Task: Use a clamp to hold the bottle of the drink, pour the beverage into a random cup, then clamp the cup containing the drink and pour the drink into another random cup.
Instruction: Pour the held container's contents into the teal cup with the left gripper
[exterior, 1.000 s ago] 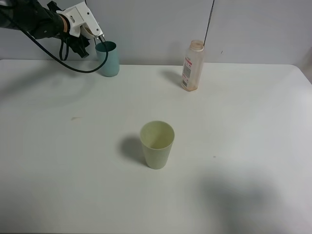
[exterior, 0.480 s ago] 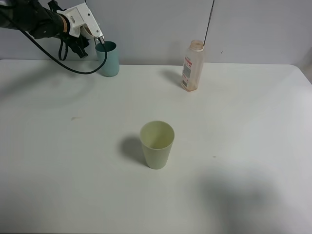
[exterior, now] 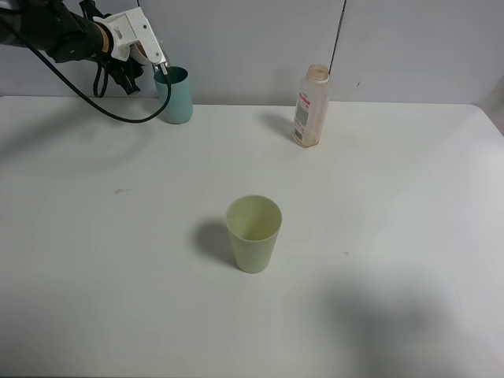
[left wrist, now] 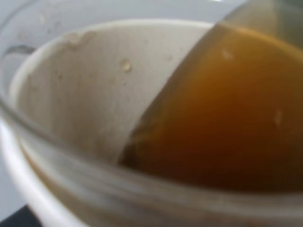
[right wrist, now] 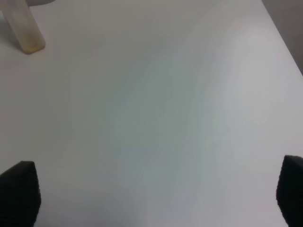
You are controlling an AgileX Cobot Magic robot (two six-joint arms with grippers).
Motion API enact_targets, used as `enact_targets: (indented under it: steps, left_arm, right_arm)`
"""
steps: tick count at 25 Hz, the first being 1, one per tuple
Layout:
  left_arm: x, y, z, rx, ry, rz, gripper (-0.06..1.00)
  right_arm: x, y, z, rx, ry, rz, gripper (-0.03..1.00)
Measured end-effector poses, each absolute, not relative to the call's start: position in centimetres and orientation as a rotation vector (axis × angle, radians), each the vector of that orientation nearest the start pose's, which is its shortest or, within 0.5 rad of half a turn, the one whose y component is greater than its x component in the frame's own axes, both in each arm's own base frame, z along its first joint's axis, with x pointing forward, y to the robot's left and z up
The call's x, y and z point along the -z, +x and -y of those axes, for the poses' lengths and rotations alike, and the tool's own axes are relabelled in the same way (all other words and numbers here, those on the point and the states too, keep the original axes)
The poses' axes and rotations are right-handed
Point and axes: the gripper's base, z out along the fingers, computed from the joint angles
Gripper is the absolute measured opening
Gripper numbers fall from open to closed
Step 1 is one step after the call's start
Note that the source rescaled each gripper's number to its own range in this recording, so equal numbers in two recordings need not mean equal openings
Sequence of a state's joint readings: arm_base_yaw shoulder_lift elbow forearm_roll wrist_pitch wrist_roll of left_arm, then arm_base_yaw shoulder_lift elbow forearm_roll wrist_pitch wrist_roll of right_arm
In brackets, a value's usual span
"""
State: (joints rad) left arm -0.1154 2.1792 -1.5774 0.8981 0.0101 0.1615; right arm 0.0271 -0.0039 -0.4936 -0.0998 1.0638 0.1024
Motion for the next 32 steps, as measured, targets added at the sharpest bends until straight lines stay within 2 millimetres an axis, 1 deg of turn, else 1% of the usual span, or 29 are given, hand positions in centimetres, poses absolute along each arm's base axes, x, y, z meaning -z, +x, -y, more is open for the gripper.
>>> enact_targets:
  steps: [32]
  left_arm:
    - [-18.19,49.74,5.52,-0.638,1.274,-1.761,0.02]
  right_arm:
    - [-27.56,-0.49,0.81,0.039,0.082,-2.044,1.00]
